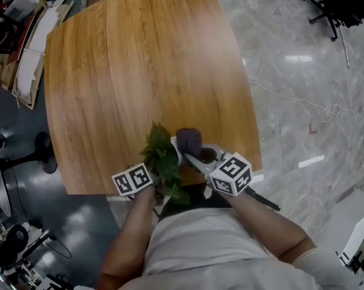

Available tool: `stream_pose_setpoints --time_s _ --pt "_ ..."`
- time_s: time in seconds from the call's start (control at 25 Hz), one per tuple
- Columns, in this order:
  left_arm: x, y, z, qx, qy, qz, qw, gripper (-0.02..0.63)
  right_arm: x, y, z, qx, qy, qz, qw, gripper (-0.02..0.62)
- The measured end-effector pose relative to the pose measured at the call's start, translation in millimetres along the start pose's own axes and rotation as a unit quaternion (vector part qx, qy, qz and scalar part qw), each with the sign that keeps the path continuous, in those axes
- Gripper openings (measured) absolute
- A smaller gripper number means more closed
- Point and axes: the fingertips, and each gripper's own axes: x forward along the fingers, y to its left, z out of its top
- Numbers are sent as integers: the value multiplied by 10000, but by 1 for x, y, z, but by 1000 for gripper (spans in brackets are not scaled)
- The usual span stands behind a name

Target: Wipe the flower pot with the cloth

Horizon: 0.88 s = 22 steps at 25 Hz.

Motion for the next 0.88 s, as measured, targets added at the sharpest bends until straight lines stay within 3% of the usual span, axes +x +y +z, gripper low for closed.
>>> stream_pose_setpoints --time_s 0.16,0.24,0.48,0.56,0.64,0.8,0.88 --pt "4 14 -4 -86 106 -43 9999 15 20 46 9 -61 -39 516 9986 63" --pt "3 16 -5 -115 136 -56 9998 15 22 50 7 -77 -18 565 9984 63" --pt "4 20 -1 -149 136 -175 9996 15 8 -50 -37 556 148 -583 9966 61" --pt "3 24 -1 -120 138 -179 9997 15 9 -62 -45 702 218 -773 9943 62" --pt "3 25 -3 -106 163 -166 9997 15 12 -43 -35 640 173 -636 9958 62" --pt "2 31 -8 -348 256 -113 9990 17 29 40 -9 221 109 242 9994 63" --pt "2 32 -10 -506 275 -109 9983 18 33 53 -12 39 172 391 9991 63"
